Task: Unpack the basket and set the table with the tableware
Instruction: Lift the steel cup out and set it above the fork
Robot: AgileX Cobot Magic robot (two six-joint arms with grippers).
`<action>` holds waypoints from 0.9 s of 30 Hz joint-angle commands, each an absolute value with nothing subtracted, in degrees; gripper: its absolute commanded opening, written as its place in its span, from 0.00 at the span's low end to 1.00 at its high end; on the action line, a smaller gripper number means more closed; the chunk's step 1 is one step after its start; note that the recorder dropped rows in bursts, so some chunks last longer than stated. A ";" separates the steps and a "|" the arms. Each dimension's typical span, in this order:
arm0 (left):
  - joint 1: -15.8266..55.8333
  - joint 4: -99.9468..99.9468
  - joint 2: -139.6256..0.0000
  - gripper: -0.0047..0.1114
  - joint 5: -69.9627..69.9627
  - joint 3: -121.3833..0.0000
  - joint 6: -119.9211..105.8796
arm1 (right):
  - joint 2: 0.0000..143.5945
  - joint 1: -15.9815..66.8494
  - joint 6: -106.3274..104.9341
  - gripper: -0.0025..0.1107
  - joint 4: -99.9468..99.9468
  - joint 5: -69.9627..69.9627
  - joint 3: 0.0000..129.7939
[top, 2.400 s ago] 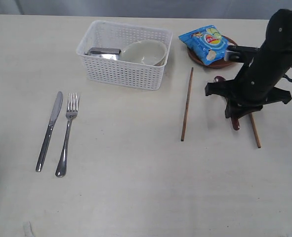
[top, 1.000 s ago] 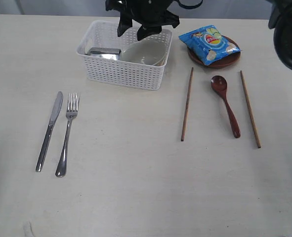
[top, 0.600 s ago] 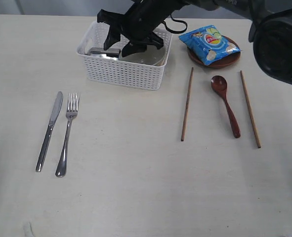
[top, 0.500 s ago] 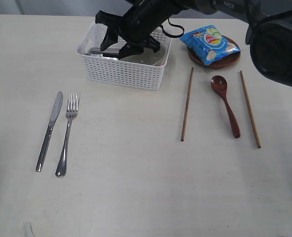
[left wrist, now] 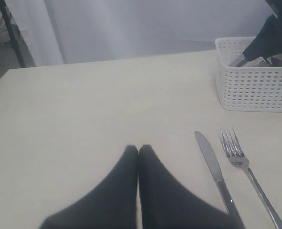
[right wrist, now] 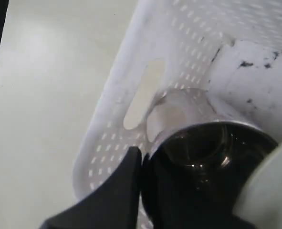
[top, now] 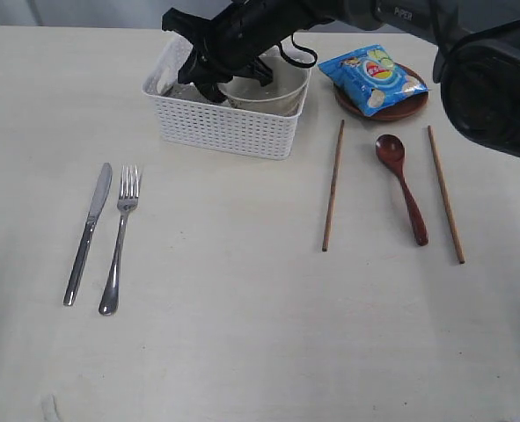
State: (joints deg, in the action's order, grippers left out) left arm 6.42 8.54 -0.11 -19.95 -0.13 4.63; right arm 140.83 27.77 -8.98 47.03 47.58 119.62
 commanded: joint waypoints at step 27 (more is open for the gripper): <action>6.77 8.76 0.00 0.04 -19.92 0.00 4.76 | 133.99 29.42 -11.60 0.02 33.15 63.00 133.33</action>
State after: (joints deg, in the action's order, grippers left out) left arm 6.42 8.54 -0.11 -19.95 -0.13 4.63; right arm 136.67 28.60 -13.50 38.40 60.39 132.81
